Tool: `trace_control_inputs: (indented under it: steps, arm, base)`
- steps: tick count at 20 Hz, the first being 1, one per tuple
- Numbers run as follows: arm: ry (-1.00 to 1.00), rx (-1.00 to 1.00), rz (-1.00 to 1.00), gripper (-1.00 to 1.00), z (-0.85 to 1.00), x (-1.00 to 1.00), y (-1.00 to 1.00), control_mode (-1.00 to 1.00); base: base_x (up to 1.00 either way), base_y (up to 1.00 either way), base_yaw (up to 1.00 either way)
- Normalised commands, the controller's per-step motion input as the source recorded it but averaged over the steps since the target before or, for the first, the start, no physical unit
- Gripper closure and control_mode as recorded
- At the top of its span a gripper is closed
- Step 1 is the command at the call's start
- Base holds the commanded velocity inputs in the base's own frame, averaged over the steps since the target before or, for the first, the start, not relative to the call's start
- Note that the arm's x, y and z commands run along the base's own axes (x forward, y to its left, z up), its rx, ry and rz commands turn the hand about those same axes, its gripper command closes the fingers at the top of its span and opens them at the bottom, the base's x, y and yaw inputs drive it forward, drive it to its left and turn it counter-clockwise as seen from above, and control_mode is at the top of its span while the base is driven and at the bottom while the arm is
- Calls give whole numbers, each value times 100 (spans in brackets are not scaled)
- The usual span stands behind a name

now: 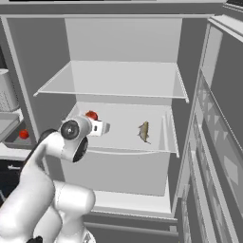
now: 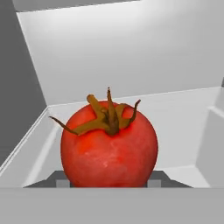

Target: Place one tomato and one fish in each tupperware on the nearby counter, to pack two identical lunches.

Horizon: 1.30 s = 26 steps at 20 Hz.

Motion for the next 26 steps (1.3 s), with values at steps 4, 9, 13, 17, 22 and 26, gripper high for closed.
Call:
trace_control_inputs:
  steps: [4,9,13,17,22,26]
  arm:
    - [21,9,-7,100,100,-100,-20,-100]
    - [58,1,-3,100,20,-73,-3,-100]
    - [0,0,0,100,-2,-7,0,100]
    - [0,0,0,100,0,0,0,100]
    - [0,0,0,100,0,0,0,100]
    - [0,0,0,100,0,0,0,100]
  base:
    - [0,0,0]
    - [0,0,0]
    - [-75,0,0]
    - [-92,47,6]
    - [-19,100,18]
    - [9,100,20]
